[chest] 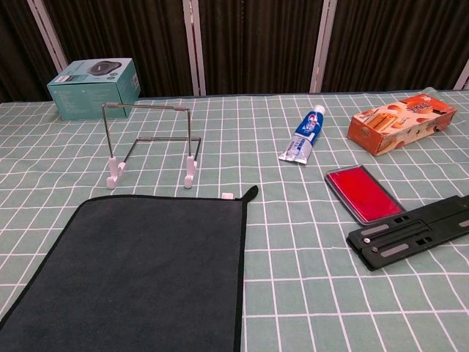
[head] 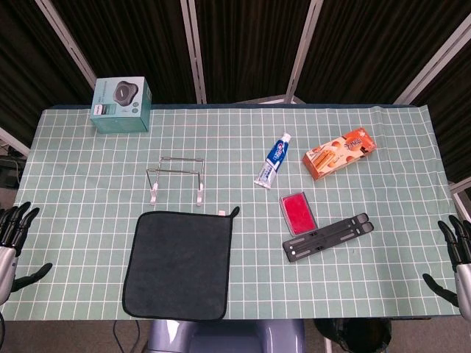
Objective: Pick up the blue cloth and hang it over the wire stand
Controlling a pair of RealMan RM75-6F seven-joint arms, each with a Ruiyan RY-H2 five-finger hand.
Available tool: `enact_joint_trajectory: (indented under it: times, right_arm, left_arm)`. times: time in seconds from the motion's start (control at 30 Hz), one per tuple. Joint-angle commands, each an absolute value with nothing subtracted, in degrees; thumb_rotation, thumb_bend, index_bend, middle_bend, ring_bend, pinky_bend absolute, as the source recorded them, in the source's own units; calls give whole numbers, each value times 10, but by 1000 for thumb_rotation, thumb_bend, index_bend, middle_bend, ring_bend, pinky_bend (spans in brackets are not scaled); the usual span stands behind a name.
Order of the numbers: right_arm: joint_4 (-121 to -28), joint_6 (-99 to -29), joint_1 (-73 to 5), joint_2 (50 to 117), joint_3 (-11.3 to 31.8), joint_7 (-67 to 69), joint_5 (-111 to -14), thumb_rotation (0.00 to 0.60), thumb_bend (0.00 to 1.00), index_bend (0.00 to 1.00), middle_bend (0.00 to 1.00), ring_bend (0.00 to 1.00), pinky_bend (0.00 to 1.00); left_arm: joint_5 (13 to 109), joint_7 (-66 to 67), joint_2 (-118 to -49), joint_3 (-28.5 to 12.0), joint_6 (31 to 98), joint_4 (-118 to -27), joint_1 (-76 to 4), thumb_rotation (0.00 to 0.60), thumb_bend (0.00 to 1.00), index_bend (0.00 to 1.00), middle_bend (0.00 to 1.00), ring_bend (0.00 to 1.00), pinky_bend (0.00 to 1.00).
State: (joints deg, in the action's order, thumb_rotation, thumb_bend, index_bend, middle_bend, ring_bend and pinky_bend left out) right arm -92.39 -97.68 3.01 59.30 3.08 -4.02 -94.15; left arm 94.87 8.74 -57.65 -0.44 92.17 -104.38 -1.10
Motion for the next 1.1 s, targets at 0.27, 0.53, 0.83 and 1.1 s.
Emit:
enact_joint_trajectory:
  times: [0.27,0.53,0.83,1.1]
  right_arm:
    - [-929,-971,27,590,33,-38,-937,600,0,0,0,0,0]
    - [-931,-955,22,590,39,-41,-916,600,0,0,0,0,0]
    - [-934,-919,5,601,53,-70,-878,600,0,0,0,0,0]
    - [-932,-901,-3,608,62,-90,-849,600,0,0,0,0,0]
  left_arm:
    - [949,98,-590,-8,896,-1036,-28,600,0,0,0,0,0]
    - [997,118,-631,-27,817,-1030,-106,600,0,106,972,972,944]
    - [1033,154,-701,-43,571,-1001,-283,600,211,328,1000,1000,1000]
    - [1054,145,-768,-54,460,-962,-395,600,388,372,1000,1000,1000]
